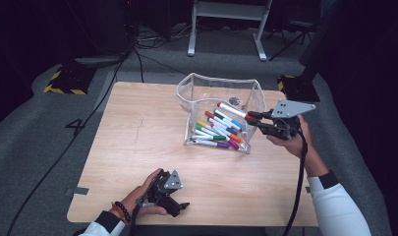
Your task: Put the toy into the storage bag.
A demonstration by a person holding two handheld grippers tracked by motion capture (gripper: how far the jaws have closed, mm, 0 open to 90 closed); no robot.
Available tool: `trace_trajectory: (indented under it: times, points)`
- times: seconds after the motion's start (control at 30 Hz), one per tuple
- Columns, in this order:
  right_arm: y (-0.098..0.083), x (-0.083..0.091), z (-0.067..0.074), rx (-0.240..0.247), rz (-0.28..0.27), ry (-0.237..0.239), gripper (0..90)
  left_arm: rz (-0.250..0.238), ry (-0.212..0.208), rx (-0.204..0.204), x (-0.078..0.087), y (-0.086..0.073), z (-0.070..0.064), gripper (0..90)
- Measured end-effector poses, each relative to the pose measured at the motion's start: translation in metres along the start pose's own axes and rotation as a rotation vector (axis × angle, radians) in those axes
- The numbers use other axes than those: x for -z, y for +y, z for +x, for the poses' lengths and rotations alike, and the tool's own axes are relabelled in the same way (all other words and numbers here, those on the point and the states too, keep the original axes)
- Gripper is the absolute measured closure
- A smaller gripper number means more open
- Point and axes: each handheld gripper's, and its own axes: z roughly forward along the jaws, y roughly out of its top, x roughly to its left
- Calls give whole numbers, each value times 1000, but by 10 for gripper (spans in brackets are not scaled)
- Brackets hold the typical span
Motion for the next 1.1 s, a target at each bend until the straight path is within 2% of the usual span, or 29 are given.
trace_trajectory:
  times: [0.17,0.27,0.33,0.4,0.43,0.63,0.97,1.1]
  points:
    - [5,-7,-20,-33,7,-6,752,3,2,1,0,0,0,6]
    - [8,-17,-30,-49,27,-9,752,3,2,0,0,0,0,6]
    - [10,-24,-35,-43,47,-13,752,1,1,-1,0,0,0,6]
    - [10,-31,-42,-70,46,11,752,1,1,-1,0,0,0,6]
    - [11,-35,-44,-71,58,4,752,2,1,0,0,0,0,5]
    - [14,-58,-60,-113,118,35,752,0,0,0,0,0,0,6]
    - [10,-89,-74,-146,264,40,751,3,2,1,0,0,0,5]
    - [9,-99,-76,-155,346,71,751,3,2,1,0,0,0,6]
